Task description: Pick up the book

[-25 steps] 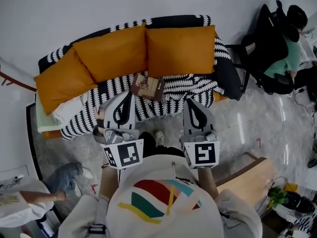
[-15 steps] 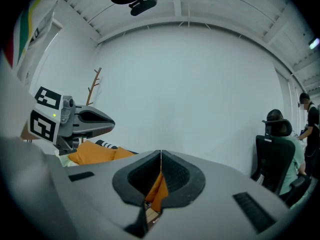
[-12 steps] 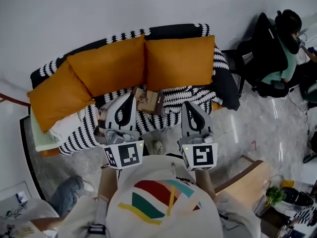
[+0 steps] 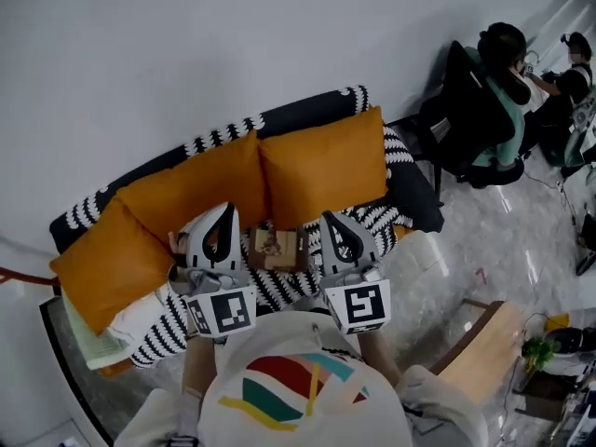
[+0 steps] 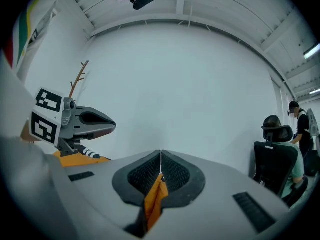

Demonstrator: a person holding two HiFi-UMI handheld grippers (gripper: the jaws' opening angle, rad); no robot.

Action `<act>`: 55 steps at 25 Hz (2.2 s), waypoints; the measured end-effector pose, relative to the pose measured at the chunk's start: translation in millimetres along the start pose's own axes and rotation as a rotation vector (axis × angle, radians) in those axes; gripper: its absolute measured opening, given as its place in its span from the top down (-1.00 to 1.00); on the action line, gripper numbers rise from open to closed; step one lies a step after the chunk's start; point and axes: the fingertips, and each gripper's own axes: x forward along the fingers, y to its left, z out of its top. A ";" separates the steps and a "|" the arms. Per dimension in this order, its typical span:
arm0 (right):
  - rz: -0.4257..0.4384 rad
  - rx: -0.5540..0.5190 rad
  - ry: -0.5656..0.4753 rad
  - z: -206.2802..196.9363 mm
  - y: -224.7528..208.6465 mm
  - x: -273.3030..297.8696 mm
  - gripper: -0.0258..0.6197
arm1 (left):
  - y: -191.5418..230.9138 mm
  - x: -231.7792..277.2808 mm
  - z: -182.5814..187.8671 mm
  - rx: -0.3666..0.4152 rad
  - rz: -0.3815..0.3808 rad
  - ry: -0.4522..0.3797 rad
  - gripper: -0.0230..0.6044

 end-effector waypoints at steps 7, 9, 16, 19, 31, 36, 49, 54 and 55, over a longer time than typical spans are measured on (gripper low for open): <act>-0.064 0.033 0.043 -17.4 -15.7 11.0 0.87 | -11.7 51.9 -2.3 -0.032 -0.095 -0.039 0.91; -0.064 0.043 0.067 -25.4 -28.2 12.9 0.87 | -23.0 64.7 4.2 -0.046 -0.124 -0.047 0.91; -0.056 0.040 0.080 -29.7 -78.0 38.3 0.87 | -48.6 108.3 10.3 -0.071 -0.165 -0.022 0.91; -0.042 0.030 0.086 -32.6 -89.6 48.8 0.87 | -57.2 118.0 8.3 -0.079 -0.183 -0.009 0.91; 0.019 0.103 0.113 -77.5 -111.4 82.7 0.87 | -91.8 155.8 -61.0 -0.090 -0.205 0.133 0.91; 0.062 0.181 0.164 -126.0 -116.4 100.5 0.87 | -132.8 161.8 -110.0 -0.131 -0.255 0.194 0.91; 0.399 0.347 0.295 -267.0 -30.4 141.7 0.86 | -242.1 116.2 -301.9 -0.220 -0.313 0.446 0.91; 0.496 0.357 0.338 -322.8 -29.8 146.6 0.34 | -301.6 96.5 -349.4 -0.192 -0.392 0.514 0.91; 0.512 0.353 0.361 -335.6 -26.5 145.3 0.34 | -310.3 89.6 -359.9 -0.187 -0.397 0.526 0.91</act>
